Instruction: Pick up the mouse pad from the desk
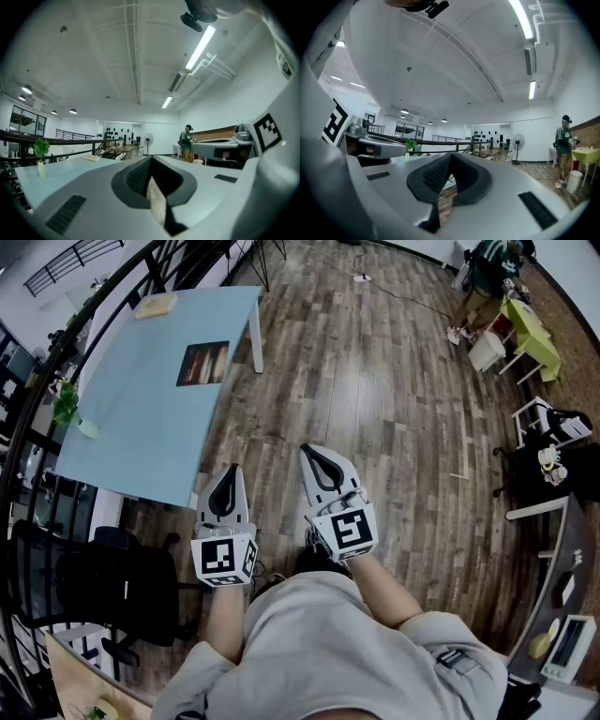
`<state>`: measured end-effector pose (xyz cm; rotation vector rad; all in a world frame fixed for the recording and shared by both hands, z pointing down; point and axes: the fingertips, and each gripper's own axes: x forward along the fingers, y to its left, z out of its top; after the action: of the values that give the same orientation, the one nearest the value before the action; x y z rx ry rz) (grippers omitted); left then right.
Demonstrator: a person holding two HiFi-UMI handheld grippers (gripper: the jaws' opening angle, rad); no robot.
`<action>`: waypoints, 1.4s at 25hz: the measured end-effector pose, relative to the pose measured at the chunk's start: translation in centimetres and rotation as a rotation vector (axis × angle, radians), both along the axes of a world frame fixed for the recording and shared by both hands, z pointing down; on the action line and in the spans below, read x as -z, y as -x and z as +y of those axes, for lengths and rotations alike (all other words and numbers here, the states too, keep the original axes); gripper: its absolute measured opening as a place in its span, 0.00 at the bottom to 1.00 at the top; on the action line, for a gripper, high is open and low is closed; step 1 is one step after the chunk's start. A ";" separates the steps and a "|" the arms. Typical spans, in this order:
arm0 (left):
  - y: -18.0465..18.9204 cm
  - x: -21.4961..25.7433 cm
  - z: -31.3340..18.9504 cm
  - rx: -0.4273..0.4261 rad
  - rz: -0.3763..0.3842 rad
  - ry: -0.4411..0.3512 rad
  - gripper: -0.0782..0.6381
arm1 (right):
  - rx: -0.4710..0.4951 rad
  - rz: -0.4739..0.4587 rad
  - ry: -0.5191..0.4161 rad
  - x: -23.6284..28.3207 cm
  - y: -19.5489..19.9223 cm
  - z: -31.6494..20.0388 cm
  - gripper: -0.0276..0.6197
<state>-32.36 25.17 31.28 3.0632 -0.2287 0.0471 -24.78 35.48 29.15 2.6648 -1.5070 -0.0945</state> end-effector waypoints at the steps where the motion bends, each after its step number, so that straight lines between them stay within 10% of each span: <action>1: 0.4 -0.2 0.0 -0.006 -0.002 0.005 0.12 | -0.006 0.002 0.006 -0.1 0.5 0.0 0.05; 15: 4.3 -5.6 1.6 -0.103 -0.070 0.103 0.12 | 0.058 -0.068 0.076 -4.9 6.3 -0.3 0.05; 35: -3.7 -4.2 2.1 -0.068 -0.119 0.032 0.12 | 0.108 -0.134 -0.006 -4.3 -2.3 1.0 0.10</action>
<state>-28.62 27.30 35.45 3.0386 -0.1282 0.2350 -22.51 36.45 33.47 2.6407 -1.6914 0.0747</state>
